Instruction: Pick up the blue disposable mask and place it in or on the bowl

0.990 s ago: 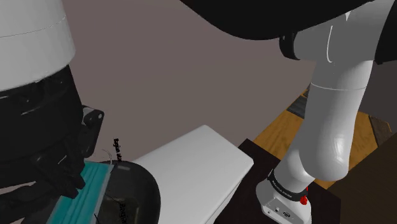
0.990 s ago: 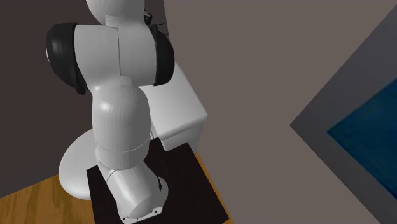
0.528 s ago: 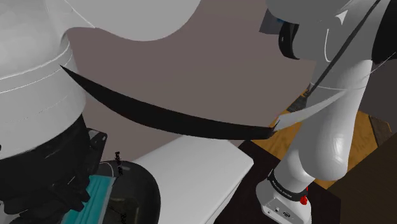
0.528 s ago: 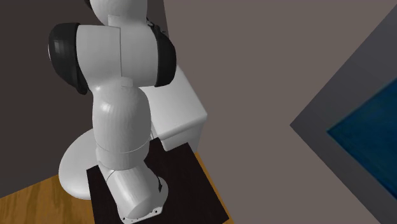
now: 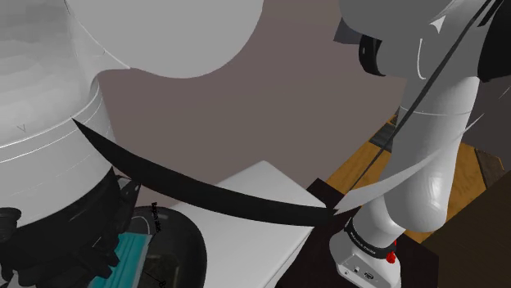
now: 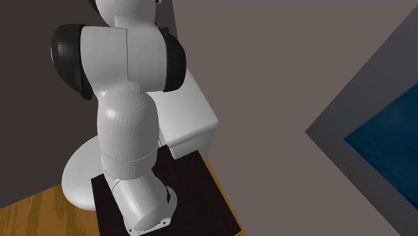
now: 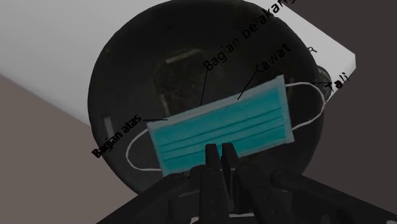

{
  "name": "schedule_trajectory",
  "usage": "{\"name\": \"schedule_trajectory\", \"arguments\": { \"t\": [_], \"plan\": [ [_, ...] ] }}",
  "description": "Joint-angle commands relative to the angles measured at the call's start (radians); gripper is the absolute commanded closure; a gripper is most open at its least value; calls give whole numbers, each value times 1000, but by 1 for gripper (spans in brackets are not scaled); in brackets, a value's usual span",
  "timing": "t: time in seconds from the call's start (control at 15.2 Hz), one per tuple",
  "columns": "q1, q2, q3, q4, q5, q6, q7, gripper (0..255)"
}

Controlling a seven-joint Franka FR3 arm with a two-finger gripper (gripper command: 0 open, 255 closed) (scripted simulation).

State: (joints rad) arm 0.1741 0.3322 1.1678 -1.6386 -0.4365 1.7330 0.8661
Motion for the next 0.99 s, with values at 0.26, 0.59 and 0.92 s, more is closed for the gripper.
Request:
{"name": "schedule_trajectory", "arguments": {
  "t": [0.26, 0.59, 0.92],
  "plan": [
    [0, 0, 0, 0, 0, 0, 0, 0],
    [34, 1, 2, 105, 5, -100, -9, 0],
    [47, 4, 0, 136, 3, -127, -10, 0]
  ]
}}
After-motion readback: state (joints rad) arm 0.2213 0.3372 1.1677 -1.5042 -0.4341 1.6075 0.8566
